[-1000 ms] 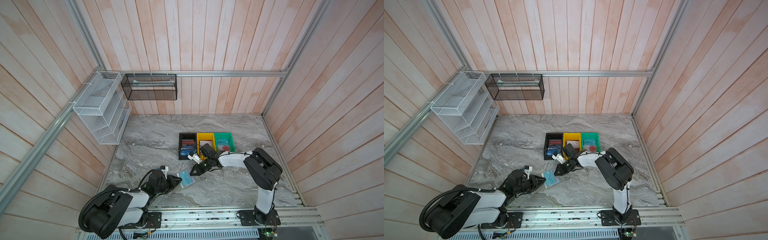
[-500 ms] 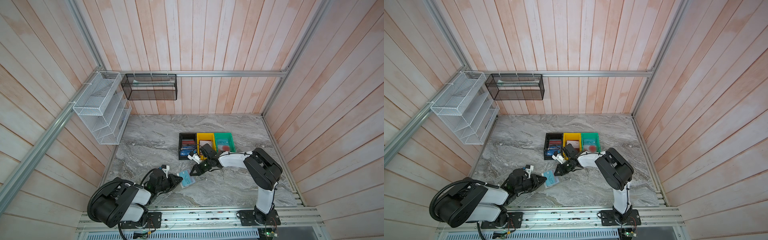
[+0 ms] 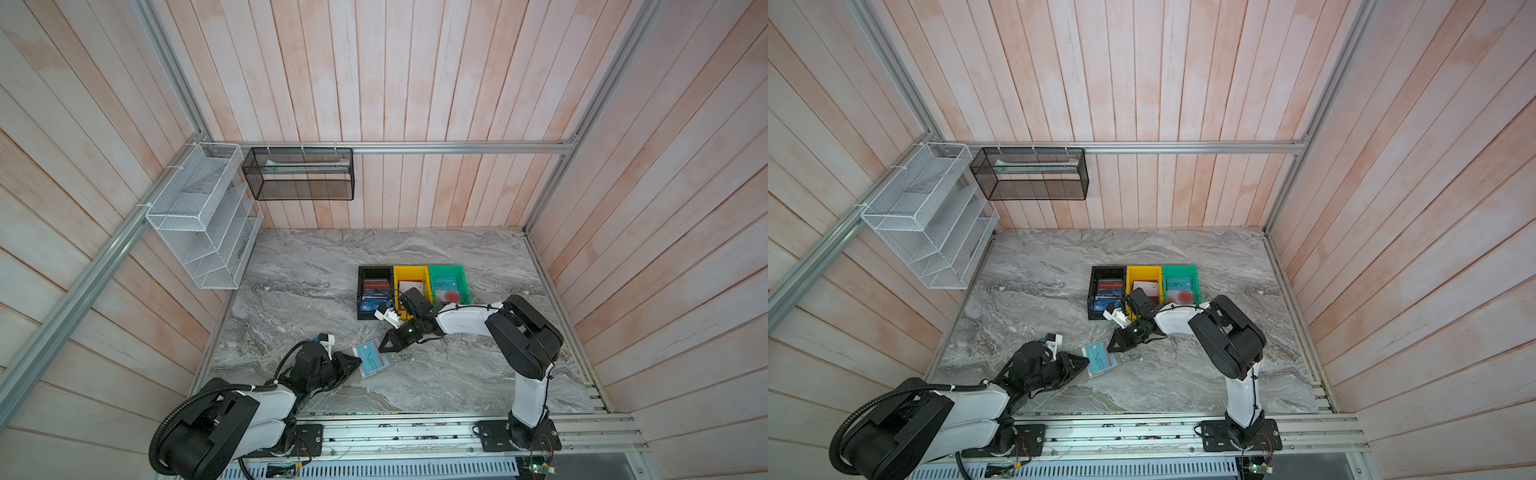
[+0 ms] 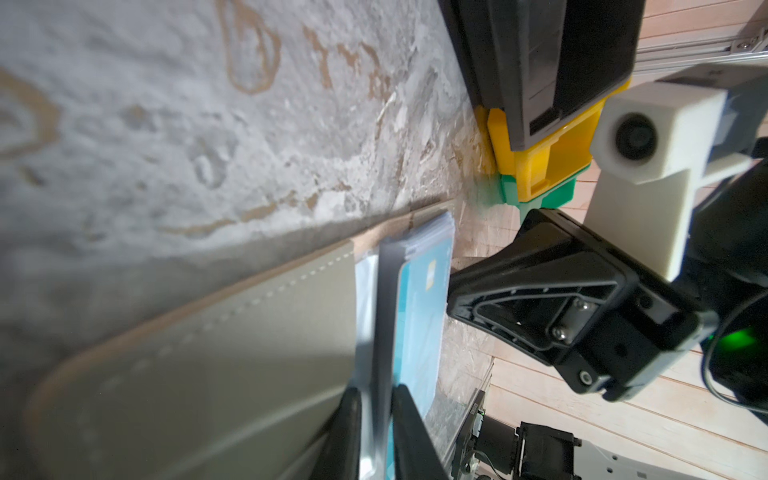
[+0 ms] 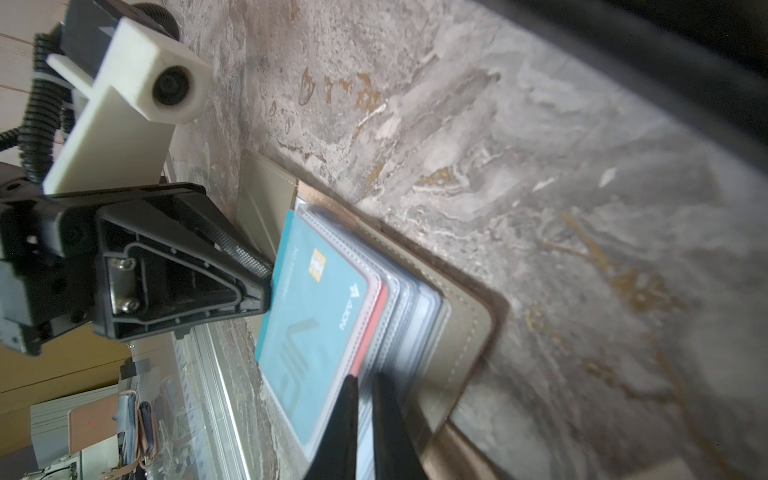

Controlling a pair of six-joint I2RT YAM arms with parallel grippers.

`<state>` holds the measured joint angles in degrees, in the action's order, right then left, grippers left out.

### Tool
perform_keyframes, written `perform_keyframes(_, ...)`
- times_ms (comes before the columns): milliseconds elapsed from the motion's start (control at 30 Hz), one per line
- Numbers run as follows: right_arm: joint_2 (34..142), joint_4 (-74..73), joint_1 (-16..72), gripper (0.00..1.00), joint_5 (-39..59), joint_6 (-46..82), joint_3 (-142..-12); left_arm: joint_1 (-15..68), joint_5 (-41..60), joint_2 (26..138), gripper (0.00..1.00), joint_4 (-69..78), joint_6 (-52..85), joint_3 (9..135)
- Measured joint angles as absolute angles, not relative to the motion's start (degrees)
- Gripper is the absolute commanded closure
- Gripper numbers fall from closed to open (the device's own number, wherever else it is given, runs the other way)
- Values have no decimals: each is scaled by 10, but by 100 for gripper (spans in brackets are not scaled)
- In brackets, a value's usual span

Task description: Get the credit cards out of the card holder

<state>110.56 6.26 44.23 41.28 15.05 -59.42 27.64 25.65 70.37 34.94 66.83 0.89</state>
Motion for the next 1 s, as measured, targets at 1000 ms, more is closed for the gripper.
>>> perform_keyframes(1000, 1108, 82, 453, 87, 405, 148, -607, 276, 259, 687, 83, 329, 662, 14)
